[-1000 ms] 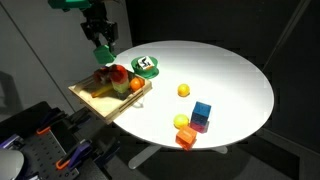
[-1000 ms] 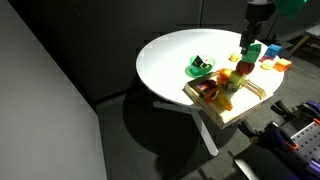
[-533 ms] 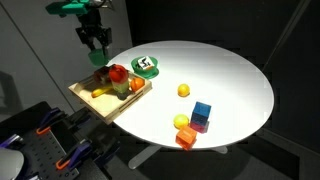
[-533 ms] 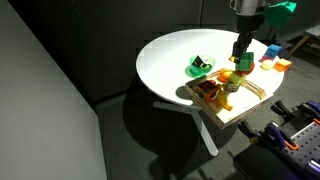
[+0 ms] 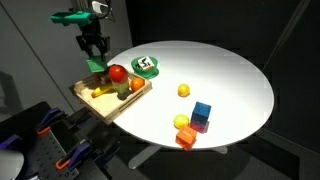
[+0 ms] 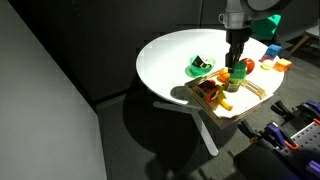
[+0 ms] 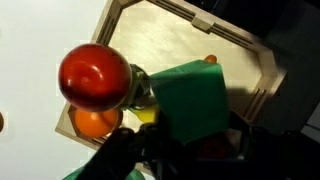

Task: Put the green block in the box

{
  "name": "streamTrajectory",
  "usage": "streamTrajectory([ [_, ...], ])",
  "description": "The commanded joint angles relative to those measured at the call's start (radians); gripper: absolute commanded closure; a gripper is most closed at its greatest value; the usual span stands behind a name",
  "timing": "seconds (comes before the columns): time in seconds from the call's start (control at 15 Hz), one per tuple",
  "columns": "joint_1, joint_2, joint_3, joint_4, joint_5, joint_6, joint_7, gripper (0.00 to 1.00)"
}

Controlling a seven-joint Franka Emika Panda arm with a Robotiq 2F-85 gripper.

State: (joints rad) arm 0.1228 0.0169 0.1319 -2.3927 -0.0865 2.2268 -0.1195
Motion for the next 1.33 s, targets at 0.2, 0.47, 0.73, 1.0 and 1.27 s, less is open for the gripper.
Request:
streamTrajectory([
  [0.2,0.014,0.076,0.003,0.055,-0.035,-0.046,0.058,0.67],
  [0.47,0.015,0.094,-0.003,0.042,-0.072,0.006,0.098,0.67],
  [0.73,0.012,0.117,-0.004,0.044,-0.063,0.038,0.093,0.67],
  [1.0,0.011,0.131,-0.005,0.046,-0.058,0.048,0.086,0.67],
  [1.27,0.01,0.135,-0.008,0.047,-0.057,0.056,0.084,0.67],
])
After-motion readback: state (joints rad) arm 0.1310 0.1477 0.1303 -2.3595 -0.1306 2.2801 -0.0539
